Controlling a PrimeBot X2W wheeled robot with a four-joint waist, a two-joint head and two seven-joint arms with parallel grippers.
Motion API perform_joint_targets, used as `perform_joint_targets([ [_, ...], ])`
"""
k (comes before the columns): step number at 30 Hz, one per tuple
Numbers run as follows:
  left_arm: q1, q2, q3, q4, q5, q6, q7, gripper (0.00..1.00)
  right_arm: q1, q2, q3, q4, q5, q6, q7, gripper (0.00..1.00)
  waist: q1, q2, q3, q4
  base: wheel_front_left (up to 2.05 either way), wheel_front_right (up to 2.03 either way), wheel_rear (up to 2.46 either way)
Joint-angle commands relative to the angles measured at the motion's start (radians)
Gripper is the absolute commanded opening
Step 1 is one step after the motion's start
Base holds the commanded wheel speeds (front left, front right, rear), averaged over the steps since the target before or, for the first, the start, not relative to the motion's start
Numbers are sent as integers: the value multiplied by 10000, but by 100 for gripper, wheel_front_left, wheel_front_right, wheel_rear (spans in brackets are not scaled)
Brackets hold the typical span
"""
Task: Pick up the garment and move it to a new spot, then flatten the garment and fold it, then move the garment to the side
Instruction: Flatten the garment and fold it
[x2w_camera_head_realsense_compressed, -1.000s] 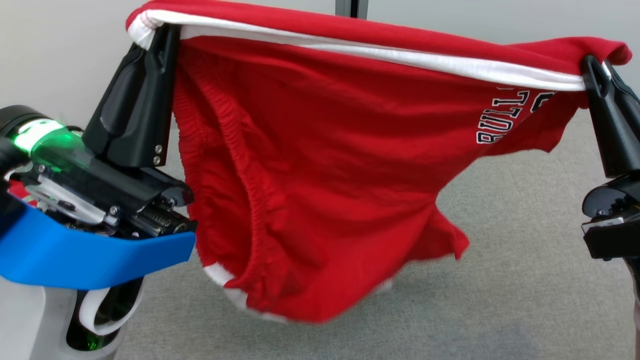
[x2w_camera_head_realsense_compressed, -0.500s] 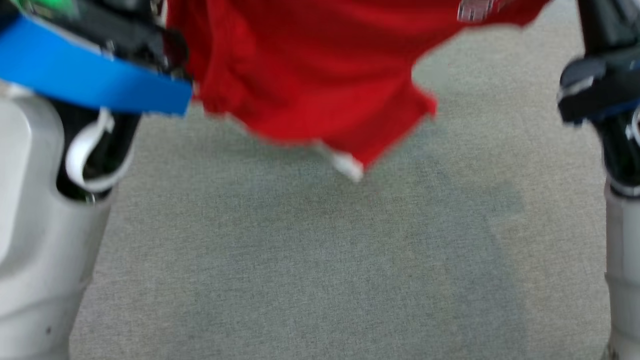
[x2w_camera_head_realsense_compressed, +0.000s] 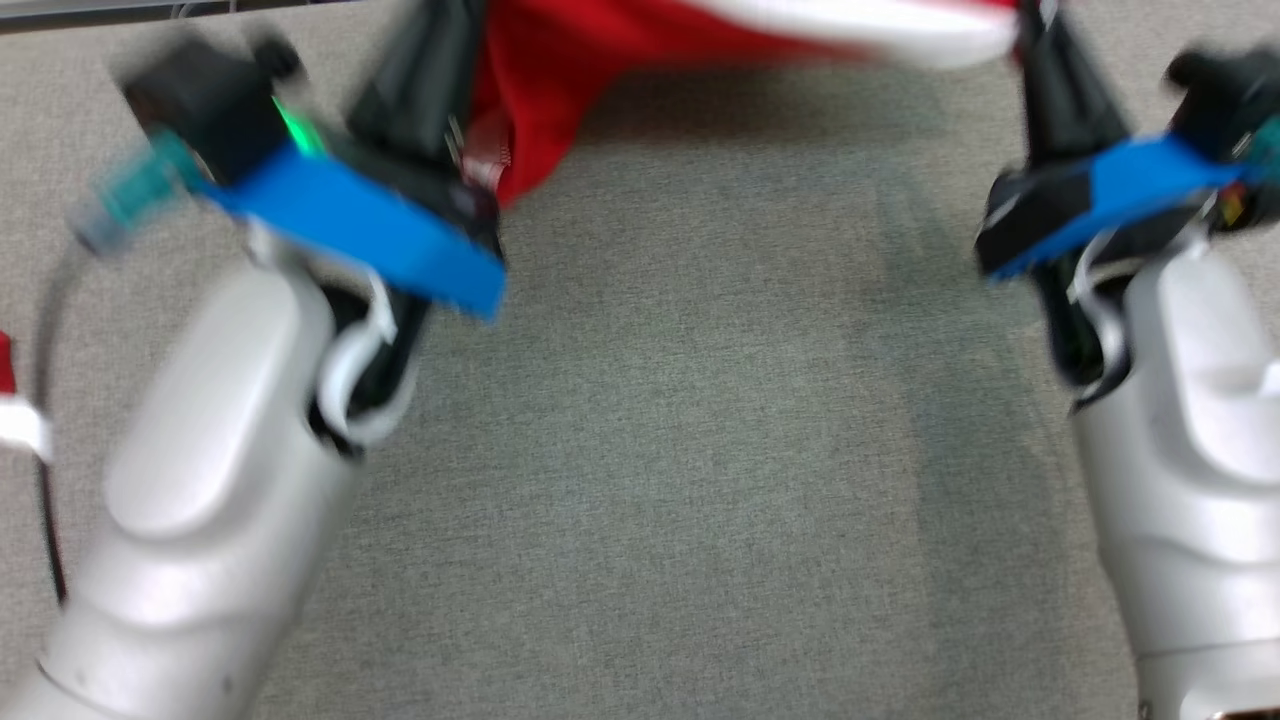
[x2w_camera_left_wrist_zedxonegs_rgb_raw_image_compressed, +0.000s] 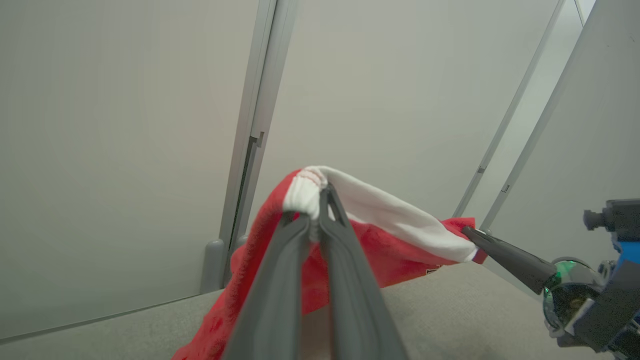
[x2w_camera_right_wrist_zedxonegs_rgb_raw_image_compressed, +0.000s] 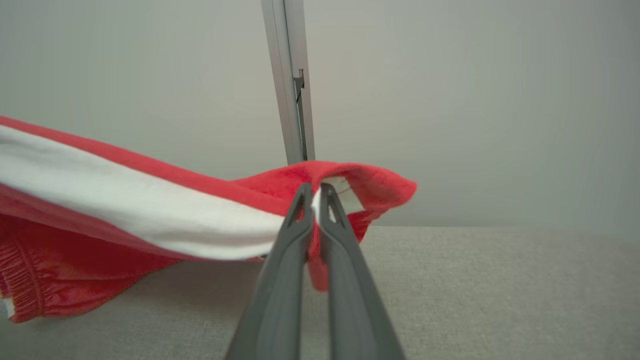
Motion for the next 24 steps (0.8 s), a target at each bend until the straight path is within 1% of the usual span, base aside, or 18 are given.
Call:
perform_joint_targets([
  [1,424,104,-222,-24,-108,-87,-319,0,261,69,68,275,77,-3,-303,0,-3,0,52,45,0,0,0],
  [3,1108,178,-641,-179,-324,-87,-715,0,675,82,158,681,215,-3,-701,0,-3,0,26,47,0,0,0],
  [6,1969,409,-1133,-550,-383,-67,-1101,0,1318,113,237,937,443,-3,-1114,0,-3,0,-188,34,0,0,0],
  [9,2883,553,-1362,-1019,-352,-68,-1292,0,2069,50,190,757,719,-3,-1335,0,-3,0,-504,4,0,0,0],
  [12,3694,746,-1583,-1601,-203,-68,-1359,0,2921,-123,205,296,1014,-3,-1416,0,-3,0,-902,-71,0,0,0],
  [14,4261,808,-1742,-2028,-163,9,-1371,0,3545,-198,214,-108,1173,-3,-1413,0,-3,0,-1235,-148,0,0,0],
  [17,5067,991,-1868,-2792,-273,276,-1328,0,4527,-339,272,-955,1365,-3,-1213,0,-3,0,-1721,-298,0,0,0],
  [21,6136,1276,-2024,-3873,-320,777,-1174,0,6022,-435,122,-2379,1574,-3,-651,0,-3,0,-2318,-433,0,0,0],
  [24,6819,1509,-2084,-4570,-407,1199,-1057,0,6997,-464,-363,-3667,1480,-3,-129,0,-3,0,-2547,-468,0,0,0],
])
